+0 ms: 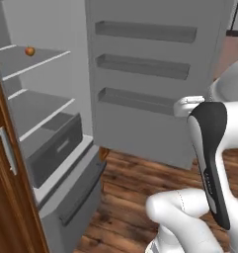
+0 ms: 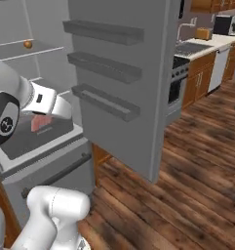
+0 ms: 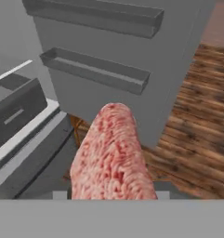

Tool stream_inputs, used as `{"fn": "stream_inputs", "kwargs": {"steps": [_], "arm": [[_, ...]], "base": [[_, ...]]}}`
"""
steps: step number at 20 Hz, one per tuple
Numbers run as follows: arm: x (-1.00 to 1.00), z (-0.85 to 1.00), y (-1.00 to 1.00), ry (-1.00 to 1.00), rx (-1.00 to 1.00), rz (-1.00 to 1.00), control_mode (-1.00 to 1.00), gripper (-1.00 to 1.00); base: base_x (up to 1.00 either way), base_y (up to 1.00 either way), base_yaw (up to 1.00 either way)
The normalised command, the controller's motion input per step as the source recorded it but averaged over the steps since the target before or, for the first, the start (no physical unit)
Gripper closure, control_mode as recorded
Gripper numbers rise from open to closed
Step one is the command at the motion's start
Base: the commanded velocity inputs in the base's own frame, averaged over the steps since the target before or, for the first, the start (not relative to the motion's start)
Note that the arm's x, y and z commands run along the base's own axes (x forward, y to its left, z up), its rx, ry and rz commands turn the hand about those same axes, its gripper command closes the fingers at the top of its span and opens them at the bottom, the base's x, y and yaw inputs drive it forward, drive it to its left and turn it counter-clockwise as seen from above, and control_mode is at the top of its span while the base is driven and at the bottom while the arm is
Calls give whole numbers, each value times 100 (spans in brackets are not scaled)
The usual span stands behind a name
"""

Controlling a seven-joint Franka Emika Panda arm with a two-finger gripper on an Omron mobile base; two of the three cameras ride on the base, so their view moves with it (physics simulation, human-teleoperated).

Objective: Open the fridge, remove the apple, squash, and steak, and place them on any counter.

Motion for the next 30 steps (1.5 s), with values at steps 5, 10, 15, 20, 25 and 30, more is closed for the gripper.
{"fn": "stream_inputs", "kwargs": {"steps": [5, 10, 15, 20, 25, 30], "arm": [[0, 0, 0, 0, 0, 0, 100, 100], [0, 0, 0, 0, 0, 0, 100, 100], [0, 0, 0, 0, 0, 0, 100, 100], [0, 0, 0, 0, 0, 0, 100, 100], [0, 0, 0, 0, 0, 0, 100, 100], [0, 0, 0, 0, 0, 0, 100, 100]], "base": [[-100, 30, -68], [-86, 21, -59], [-2, 0, -22], [41, -18, 1], [74, -68, 10], [71, -100, 3]]}}
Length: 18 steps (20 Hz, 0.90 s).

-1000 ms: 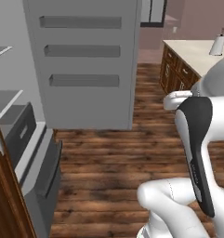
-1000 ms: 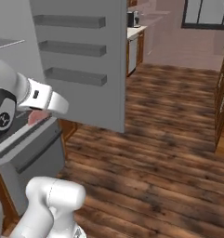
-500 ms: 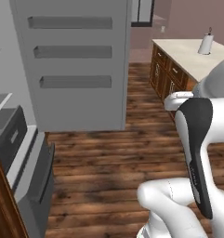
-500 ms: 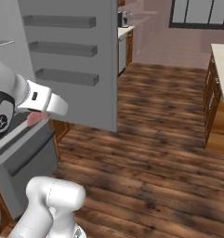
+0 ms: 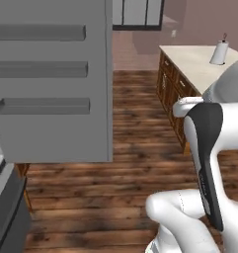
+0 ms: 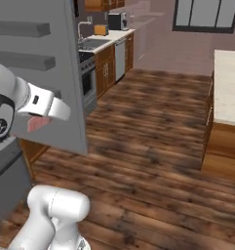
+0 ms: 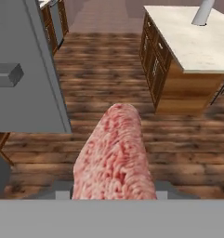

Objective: Open the fridge, remove the apple, squash, and steak, and place them on any counter.

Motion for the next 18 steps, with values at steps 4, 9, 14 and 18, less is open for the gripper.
{"fn": "stream_inputs", "kwargs": {"steps": [4, 9, 14, 18], "arm": [[0, 0, 0, 0, 0, 0, 100, 100], [0, 0, 0, 0, 0, 0, 100, 100], [0, 0, 0, 0, 0, 0, 100, 100], [0, 0, 0, 0, 0, 0, 100, 100]], "base": [[68, -100, 0], [89, -100, 0], [98, -100, 0], [89, -100, -2]]}}
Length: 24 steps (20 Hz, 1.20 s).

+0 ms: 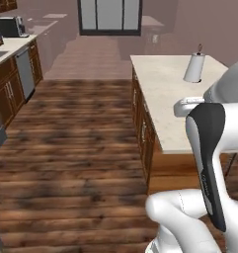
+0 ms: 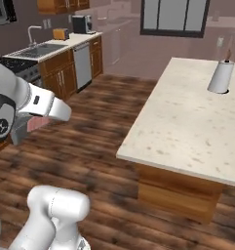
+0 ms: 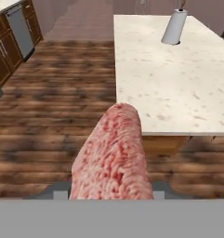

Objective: Open the fridge, remove the apple, squash, and steak, and place them on any counter.

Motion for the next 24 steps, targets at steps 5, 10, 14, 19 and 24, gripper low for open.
{"fn": "stream_inputs", "kwargs": {"steps": [5, 10, 14, 19, 24], "arm": [[0, 0, 0, 0, 0, 0, 100, 100], [0, 0, 0, 0, 0, 0, 100, 100], [0, 0, 0, 0, 0, 0, 100, 100], [0, 0, 0, 0, 0, 0, 100, 100], [0, 0, 0, 0, 0, 0, 100, 100]], "base": [[57, -100, -4], [25, -84, -5], [30, -64, -7], [57, -26, -4], [54, -14, -2]]}}
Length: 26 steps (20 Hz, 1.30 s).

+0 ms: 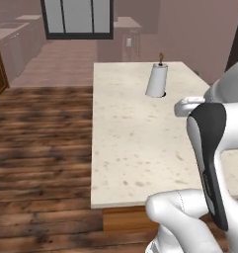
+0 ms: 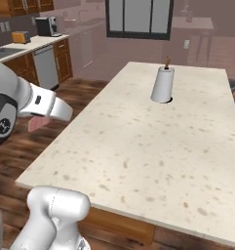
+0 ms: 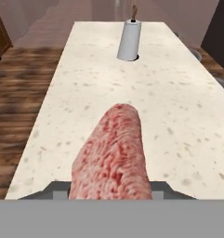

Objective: Open the fridge, remove the apple, squash, and steak, and place them on any counter.

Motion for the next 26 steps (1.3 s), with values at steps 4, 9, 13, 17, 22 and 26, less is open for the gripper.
{"fn": "stream_inputs", "kwargs": {"steps": [4, 9, 13, 17, 22, 26], "arm": [[20, -14, -6, 7, 3, 0, -100, 100], [77, -59, -15, 49, 7, 5, -100, 100], [100, -82, -5, 42, 5, 8, -100, 100], [100, -100, 0, 11, 3, 9, -100, 100], [92, -100, -3, -24, 2, 16, -100, 100], [87, -100, -11, -13, 0, 14, -100, 100]], "base": [[9, -6, 0], [0, 0, 0], [0, 0, 0], [0, 0, 0], [0, 0, 0], [0, 0, 0]]}}
